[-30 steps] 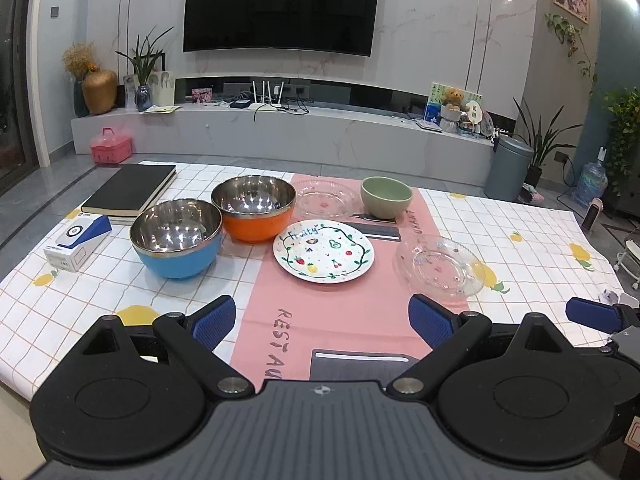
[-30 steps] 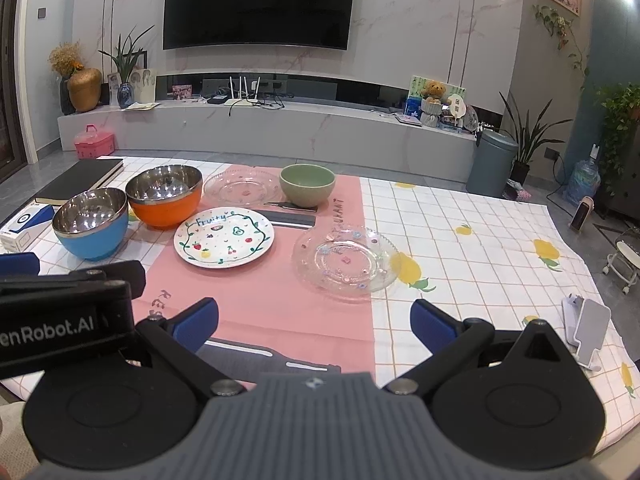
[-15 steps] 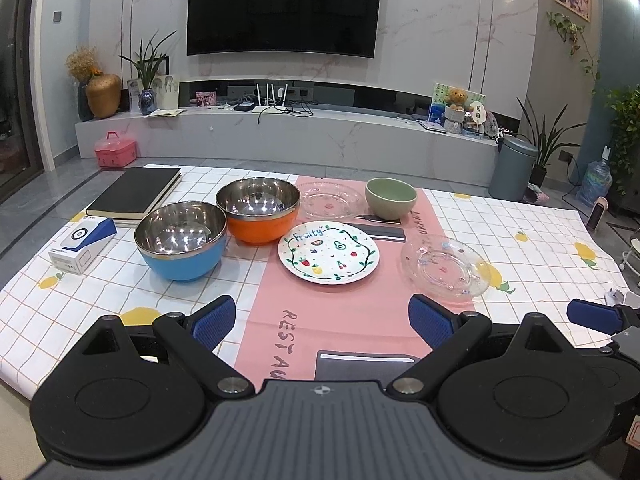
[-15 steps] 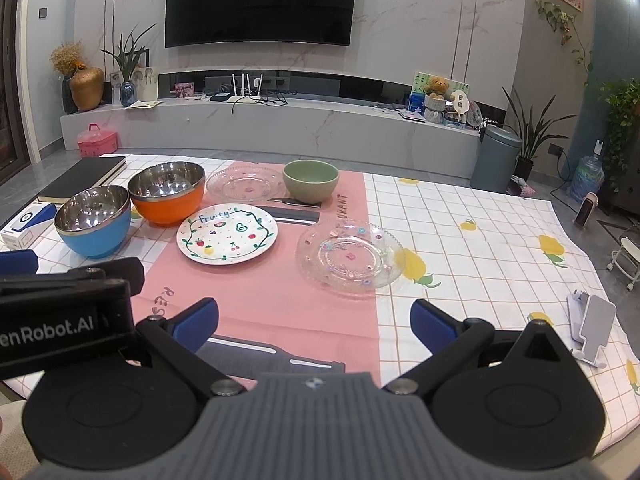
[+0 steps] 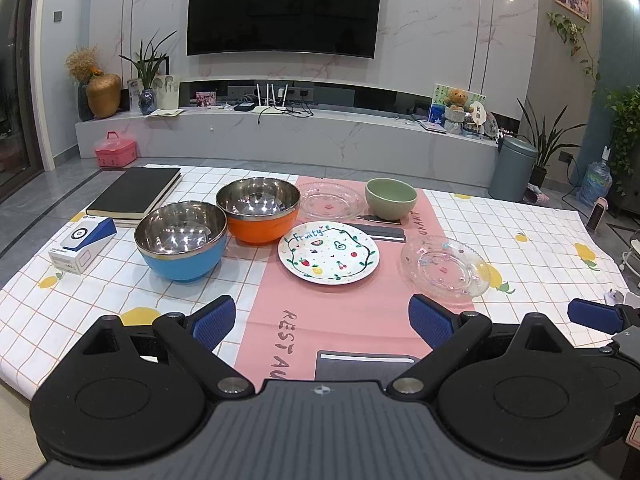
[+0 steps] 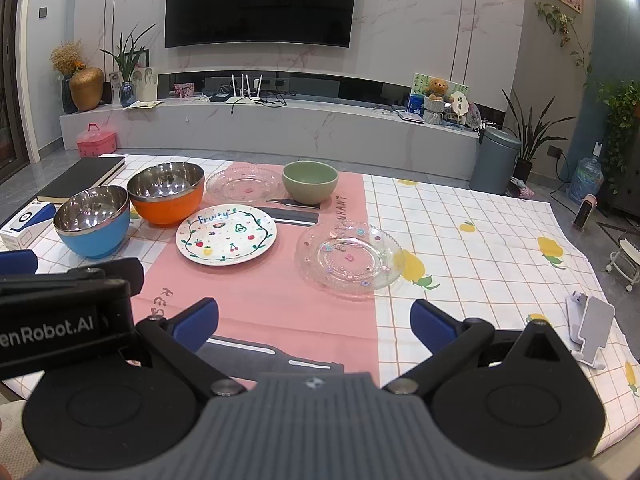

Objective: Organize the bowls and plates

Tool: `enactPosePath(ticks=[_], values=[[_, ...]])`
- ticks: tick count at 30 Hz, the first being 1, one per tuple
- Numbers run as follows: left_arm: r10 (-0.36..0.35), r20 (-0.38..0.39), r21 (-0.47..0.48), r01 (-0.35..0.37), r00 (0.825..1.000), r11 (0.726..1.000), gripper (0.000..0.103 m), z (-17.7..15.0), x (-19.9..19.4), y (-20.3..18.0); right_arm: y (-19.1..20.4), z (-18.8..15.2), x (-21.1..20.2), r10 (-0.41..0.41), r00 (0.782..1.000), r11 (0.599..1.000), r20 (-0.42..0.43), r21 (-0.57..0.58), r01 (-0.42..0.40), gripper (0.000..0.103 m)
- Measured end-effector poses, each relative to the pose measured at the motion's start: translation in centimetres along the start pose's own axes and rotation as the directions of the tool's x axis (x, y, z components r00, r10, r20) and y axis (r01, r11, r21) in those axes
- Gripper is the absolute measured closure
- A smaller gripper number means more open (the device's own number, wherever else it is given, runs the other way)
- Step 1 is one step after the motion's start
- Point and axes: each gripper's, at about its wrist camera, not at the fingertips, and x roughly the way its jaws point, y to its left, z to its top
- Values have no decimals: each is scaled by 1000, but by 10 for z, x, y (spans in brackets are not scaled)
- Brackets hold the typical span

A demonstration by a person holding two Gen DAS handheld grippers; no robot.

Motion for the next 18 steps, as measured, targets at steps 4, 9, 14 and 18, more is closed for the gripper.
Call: enactPosePath(ticks=[4,9,14,18], values=[[-1,0,0,1,1000,1000,0,0,0,0,0,0,0,0,1000,1000,1,1,0,3],[1,0,0,-1,1000,1000,0,0,0,0,0,0,0,0,1000,1000,0,1,0,3],[2,-3,-1,-2,1000,1000,0,-1,1,2,0,-1,1,2,1000,1000,-5,1,-2,3],[4,-9,-3,-4,1000,1000,0,-2,2,2,0,-1,2,3,1000,1000,-9,1,-3,3]])
